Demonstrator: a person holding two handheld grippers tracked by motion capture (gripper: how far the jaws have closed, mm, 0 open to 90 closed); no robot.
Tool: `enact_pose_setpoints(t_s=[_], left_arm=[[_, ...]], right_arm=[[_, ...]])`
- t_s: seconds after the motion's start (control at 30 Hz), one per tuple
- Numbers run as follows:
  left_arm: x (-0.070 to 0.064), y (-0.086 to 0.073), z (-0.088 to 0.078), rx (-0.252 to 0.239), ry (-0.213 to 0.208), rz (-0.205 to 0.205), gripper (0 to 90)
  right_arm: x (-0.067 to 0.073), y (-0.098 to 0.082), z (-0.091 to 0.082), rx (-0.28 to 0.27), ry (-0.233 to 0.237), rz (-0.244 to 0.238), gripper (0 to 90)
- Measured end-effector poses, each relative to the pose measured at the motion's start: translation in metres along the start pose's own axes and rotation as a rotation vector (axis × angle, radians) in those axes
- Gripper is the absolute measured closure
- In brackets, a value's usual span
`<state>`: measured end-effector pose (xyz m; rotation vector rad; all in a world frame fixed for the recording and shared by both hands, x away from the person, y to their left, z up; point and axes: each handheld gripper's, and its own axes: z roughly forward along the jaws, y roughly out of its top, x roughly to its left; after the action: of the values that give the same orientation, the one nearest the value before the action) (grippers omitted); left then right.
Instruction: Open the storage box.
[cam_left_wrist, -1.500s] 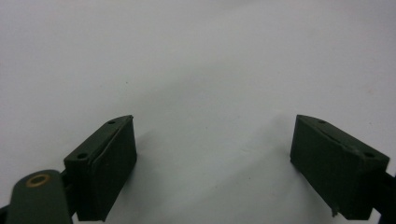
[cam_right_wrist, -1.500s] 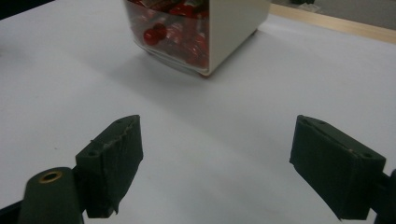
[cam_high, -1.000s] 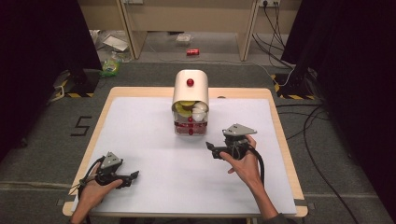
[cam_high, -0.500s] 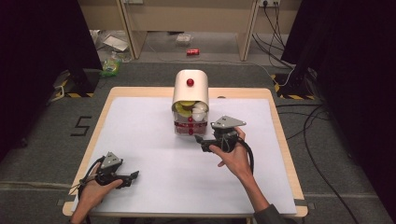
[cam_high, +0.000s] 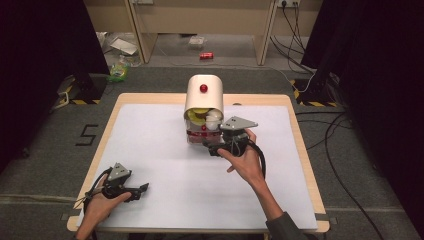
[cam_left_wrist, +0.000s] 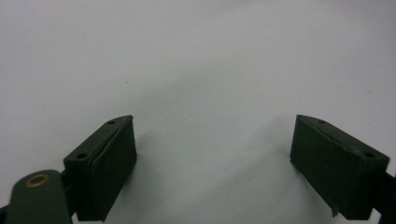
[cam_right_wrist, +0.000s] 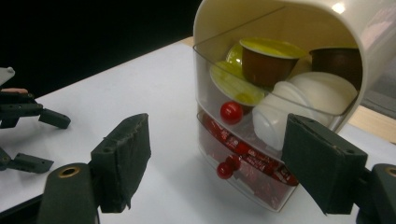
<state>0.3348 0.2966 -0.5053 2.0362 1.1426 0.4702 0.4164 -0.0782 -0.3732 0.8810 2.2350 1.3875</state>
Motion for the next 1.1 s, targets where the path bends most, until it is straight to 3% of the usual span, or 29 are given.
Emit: enact_pose_setpoints(t_s=[0.67, 1.1], left_arm=[[0.0, 0.0, 0.0, 0.0, 0.0, 0.0, 13.6], [0.0, 0.0, 0.0, -0.001, -0.001, -0.001, 13.6]], right_arm=[[-0.005, 0.018, 0.014, -0.047, 0.001, -0.027, 27.4], [-0.01, 0.018, 0.031, -0.03, 0.002, -0.041, 26.8]])
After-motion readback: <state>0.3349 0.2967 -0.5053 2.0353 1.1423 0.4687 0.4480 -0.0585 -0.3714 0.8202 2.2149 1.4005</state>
